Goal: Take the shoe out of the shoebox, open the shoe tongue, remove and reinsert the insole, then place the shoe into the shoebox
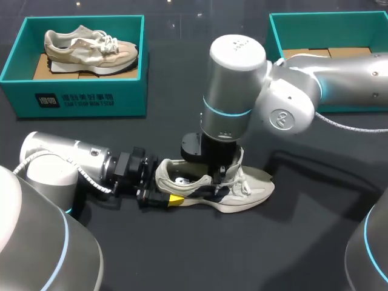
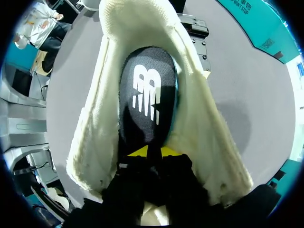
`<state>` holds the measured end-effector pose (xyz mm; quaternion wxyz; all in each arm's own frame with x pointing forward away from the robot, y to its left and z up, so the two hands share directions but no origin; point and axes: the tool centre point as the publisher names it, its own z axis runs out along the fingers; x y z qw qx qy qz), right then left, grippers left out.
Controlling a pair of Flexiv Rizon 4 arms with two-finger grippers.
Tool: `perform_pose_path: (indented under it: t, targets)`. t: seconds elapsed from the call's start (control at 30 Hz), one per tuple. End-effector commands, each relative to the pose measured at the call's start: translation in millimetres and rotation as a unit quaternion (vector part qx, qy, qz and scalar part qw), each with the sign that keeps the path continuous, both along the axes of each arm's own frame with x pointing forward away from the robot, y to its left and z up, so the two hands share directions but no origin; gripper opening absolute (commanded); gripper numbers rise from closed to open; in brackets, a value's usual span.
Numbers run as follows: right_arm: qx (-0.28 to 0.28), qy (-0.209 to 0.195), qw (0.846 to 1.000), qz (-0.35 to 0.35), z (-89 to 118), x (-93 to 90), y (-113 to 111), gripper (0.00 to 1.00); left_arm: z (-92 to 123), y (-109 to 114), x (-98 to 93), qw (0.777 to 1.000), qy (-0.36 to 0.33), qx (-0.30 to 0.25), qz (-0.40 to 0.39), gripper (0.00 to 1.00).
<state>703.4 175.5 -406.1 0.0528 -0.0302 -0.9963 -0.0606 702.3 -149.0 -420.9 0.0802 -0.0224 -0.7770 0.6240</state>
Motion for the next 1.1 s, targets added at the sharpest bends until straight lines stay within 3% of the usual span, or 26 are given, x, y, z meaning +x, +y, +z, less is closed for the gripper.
perform_pose_path:
  t: [0.03,0.5,0.83,1.1]
  targets:
    - [0.043,-0.021,0.999,0.005,8.0,-13.2,-13.7,0.0,-1.5,-1.0,2.4,1.0,0.001,0.001,0.0,0.0]
    - [0.141,-0.067,0.985,0.073,26.3,-4.1,-15.8,0.0,-1.5,-1.0,2.4,1.0,0.001,0.001,0.0,0.0]
    - [0.179,-0.086,0.975,0.103,39.8,7.9,-21.1,0.0,-1.5,-1.0,2.4,1.0,0.001,0.001,0.0,0.0]
    - [0.177,-0.093,0.97,0.141,55.1,15.8,-8.9,0.0,-1.5,-1.0,2.4,1.0,0.001,0.001,0.0,0.0]
